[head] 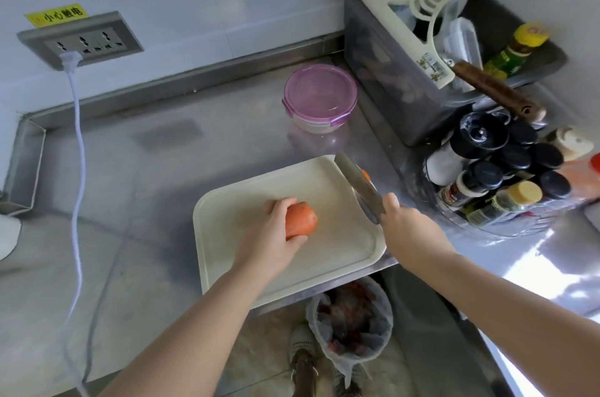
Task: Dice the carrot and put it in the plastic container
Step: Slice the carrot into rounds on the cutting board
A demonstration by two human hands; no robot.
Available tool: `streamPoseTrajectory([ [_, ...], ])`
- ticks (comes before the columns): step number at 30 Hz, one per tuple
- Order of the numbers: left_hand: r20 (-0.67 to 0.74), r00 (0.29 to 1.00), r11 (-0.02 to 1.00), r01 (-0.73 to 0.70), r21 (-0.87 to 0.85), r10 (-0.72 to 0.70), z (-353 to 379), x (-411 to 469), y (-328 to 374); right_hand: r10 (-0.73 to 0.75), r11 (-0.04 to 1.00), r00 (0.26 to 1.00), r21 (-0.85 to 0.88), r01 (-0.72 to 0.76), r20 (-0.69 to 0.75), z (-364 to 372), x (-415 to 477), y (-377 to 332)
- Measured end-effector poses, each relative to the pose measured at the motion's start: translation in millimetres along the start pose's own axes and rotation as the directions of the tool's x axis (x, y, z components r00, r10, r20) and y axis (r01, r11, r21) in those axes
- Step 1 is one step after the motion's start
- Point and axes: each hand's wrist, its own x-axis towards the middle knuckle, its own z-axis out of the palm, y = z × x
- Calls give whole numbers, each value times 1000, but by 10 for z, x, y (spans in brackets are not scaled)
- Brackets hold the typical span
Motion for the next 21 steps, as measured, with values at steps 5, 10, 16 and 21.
streamPoseTrajectory([
  [5,-5,1000,999,-15,41,15,2,50,12,-6,995,1000,-98,5,-16,-47,23,133],
  [10,-14,1000,999,-22,49,23,2,31,27,68,994,996,-79,-72,-57,-23,64,302],
  [16,-33,999,999,-24,29,25,8,34,31,-2,992,1000,-124,0,-10,-44,26,177],
  [21,-50,997,998,-54,-10,54,-18,-3,-26,-41,992,999,-116,39,-22,38,35,57],
])
